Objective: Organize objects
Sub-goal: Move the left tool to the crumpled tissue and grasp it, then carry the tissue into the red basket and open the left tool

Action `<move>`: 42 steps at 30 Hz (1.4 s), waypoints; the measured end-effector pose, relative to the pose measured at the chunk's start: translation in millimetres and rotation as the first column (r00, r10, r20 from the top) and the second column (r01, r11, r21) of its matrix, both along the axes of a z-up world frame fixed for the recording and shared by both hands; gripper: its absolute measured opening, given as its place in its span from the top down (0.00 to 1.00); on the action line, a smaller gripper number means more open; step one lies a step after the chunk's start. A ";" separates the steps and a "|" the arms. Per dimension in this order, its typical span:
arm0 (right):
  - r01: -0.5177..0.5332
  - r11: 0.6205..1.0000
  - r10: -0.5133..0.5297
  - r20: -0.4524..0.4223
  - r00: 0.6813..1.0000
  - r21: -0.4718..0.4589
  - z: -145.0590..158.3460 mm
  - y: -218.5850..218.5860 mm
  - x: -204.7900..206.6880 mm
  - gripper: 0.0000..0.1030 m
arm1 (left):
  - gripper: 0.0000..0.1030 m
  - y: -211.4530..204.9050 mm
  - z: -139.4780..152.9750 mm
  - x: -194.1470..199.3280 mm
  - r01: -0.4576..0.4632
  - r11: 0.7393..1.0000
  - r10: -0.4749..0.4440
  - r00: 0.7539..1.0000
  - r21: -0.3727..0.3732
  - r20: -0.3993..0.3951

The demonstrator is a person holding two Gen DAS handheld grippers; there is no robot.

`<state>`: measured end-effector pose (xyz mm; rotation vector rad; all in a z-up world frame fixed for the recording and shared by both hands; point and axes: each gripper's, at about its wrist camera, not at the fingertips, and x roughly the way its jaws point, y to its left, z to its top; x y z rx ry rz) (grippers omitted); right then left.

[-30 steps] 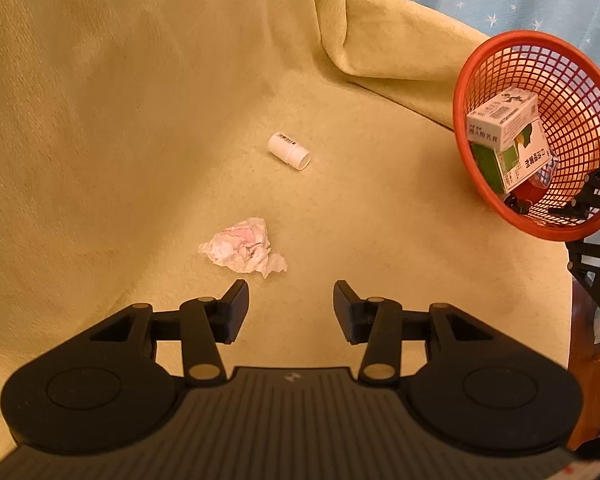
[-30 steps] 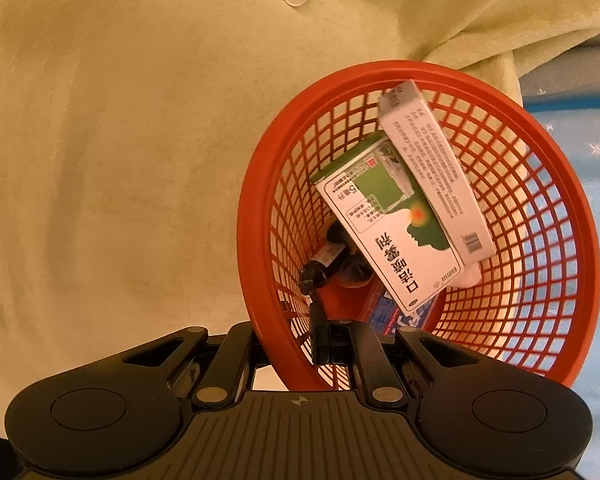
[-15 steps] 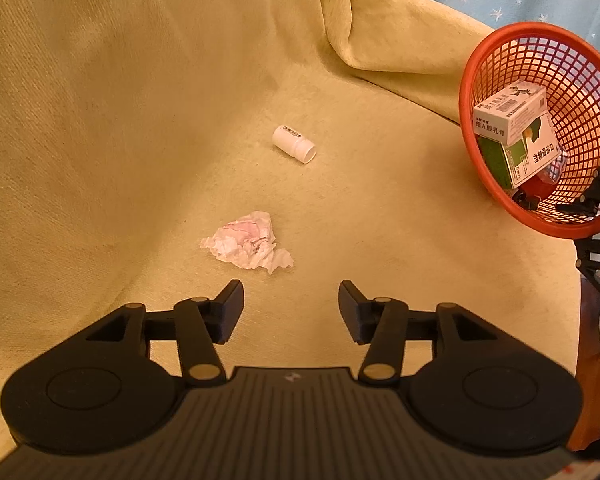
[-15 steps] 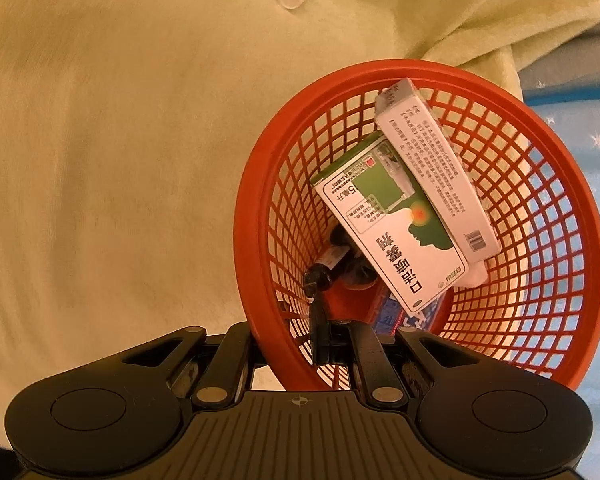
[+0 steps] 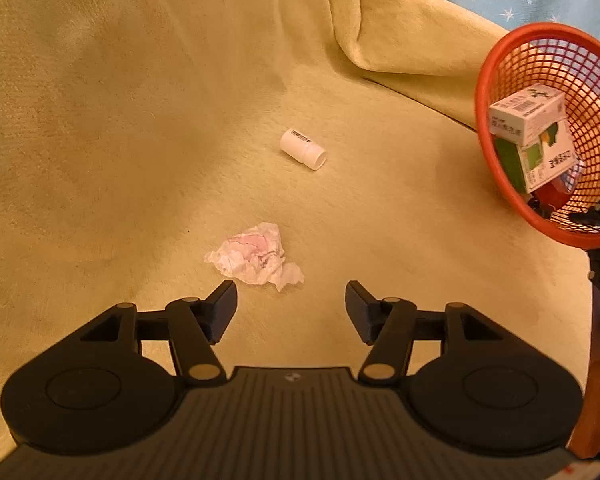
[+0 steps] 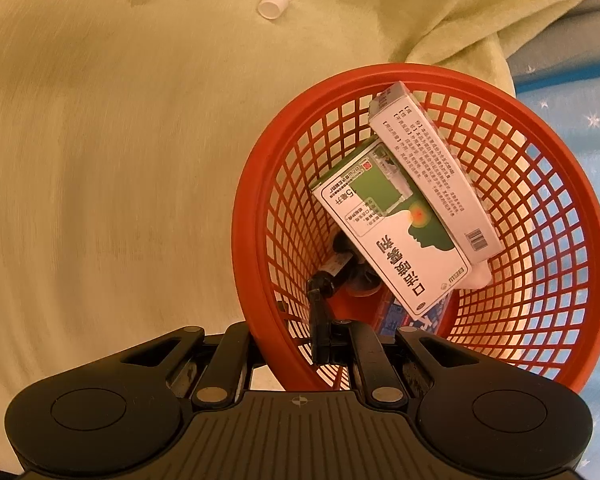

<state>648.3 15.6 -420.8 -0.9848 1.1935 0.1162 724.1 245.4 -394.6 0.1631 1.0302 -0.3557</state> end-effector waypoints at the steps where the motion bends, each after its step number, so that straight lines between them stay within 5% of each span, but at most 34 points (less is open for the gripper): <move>1: 0.005 1.000 -0.005 0.000 1.000 0.006 0.5 0.1 0.7 0.95 | 0.46 -0.6 -2.5 1.9 -0.003 1.000 0.003 1.000 0.006 0.006; 18: 0.019 0.999 -0.019 0.000 1.000 0.047 0.5 0.9 1.3 0.94 | 0.44 -16.5 -51.3 49.6 -0.010 0.988 0.004 0.999 0.156 0.038; 21: 0.027 0.998 -0.027 0.002 1.000 0.052 1.0 1.8 0.7 0.94 | 0.47 -16.3 -56.6 54.0 -0.003 0.985 0.000 1.000 0.174 0.015; 24: 0.032 0.998 -0.032 0.002 0.999 0.057 1.9 0.5 0.8 0.94 | 0.61 -15.2 -58.6 54.9 0.001 0.983 -0.001 1.000 0.181 0.000; 29: 0.034 0.997 -0.034 0.000 0.999 0.063 3.2 0.4 1.6 0.94 | 0.70 -17.5 -53.2 48.2 0.021 0.983 -0.022 1.000 0.183 0.002; 42: 0.027 0.998 -0.027 0.001 1.000 0.060 0.2 -0.8 5.7 0.93 | 0.70 -39.2 13.9 16.8 0.077 0.995 -0.079 0.996 0.057 0.032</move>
